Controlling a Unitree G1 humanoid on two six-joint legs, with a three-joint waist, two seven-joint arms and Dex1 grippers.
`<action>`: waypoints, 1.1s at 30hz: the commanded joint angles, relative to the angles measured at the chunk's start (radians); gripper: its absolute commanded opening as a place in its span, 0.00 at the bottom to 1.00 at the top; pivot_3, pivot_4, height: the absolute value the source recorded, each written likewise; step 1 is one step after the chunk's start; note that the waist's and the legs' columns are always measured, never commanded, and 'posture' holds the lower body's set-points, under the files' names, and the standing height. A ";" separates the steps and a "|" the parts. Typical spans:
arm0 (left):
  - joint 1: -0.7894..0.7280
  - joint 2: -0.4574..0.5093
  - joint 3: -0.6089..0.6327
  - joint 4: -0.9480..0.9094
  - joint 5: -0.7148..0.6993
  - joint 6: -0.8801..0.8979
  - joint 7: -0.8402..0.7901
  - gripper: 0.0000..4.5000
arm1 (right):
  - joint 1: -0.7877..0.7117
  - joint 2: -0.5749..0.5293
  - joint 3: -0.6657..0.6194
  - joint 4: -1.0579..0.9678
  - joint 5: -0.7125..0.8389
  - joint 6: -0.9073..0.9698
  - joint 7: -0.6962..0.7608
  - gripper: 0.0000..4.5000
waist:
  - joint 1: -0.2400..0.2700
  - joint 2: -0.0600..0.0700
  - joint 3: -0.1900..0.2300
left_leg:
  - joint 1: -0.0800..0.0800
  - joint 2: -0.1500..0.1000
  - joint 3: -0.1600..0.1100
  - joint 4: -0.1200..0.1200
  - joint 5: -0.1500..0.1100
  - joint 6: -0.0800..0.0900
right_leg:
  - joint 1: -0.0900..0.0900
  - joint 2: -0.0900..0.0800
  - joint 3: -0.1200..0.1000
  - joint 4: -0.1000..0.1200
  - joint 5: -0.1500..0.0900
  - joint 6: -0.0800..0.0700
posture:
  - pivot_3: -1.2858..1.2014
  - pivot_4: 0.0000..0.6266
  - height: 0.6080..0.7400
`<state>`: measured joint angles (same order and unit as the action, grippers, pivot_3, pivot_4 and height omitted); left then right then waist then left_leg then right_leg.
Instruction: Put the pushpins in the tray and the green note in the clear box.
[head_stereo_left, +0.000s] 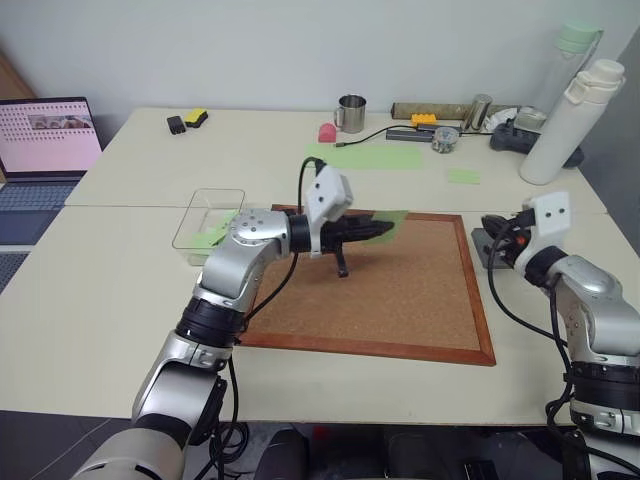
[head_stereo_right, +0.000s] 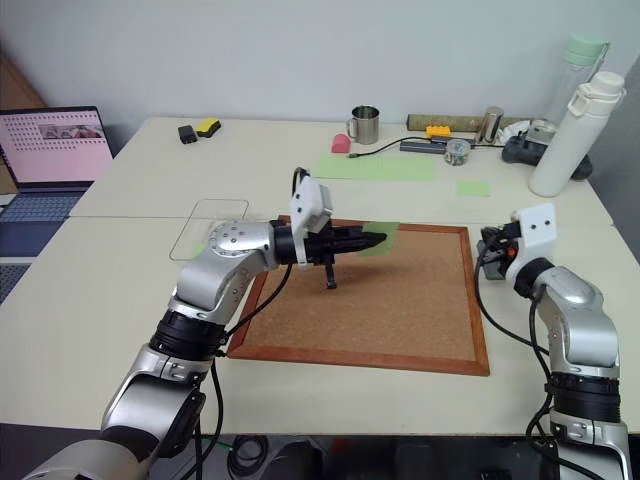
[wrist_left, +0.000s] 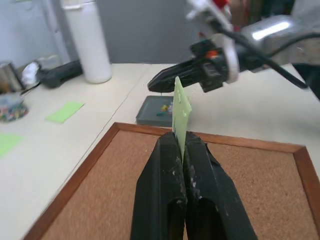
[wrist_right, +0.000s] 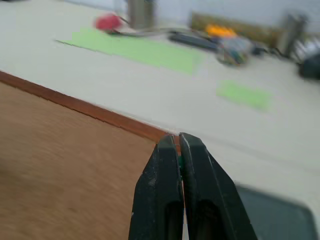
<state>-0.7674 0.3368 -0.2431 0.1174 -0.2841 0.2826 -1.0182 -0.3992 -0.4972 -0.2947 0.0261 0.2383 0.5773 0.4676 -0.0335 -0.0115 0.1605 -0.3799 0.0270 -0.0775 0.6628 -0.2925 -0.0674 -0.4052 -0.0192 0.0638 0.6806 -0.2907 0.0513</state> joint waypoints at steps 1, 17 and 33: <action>-0.006 -0.021 -0.053 -0.012 0.056 -0.092 -0.022 0.01 | -0.083 -0.003 -0.057 0.109 0.034 0.011 -0.051 0.00 | -0.003 0.000 0.000 | 0.000 0.000 0.001 0.000 0.000 0.000 | 0.000 0.000 0.001 0.000 0.000 0.000 | 0.52 0.24 1.00; 0.046 -0.016 -0.054 -0.050 0.072 -0.092 -0.019 0.00 | -0.203 -0.051 -0.051 0.450 0.033 -0.111 -0.025 0.40 | -0.001 0.001 0.000 | 0.000 0.000 0.001 0.000 0.000 0.000 | 0.000 0.000 0.000 0.000 0.000 0.000 | 0.52 0.24 1.00; 0.009 -0.002 0.098 -0.020 0.017 0.023 0.109 0.00 | -0.102 -0.092 0.046 0.143 0.053 -0.170 0.126 0.49 | -0.002 0.001 0.001 | 0.000 0.000 0.000 0.000 0.000 0.000 | 0.000 0.000 0.000 0.000 0.000 0.000 | 0.52 0.24 1.00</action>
<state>-0.7363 0.3169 -0.2203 0.1222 -0.2422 0.2744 -0.9643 -0.5208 -0.5774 -0.2763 0.2988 0.2658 0.4342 0.5361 -0.0352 -0.0104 0.1610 -0.3802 0.0275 -0.0772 0.6630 -0.2926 -0.0672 -0.4056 -0.0189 0.0639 0.6807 -0.2907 0.0514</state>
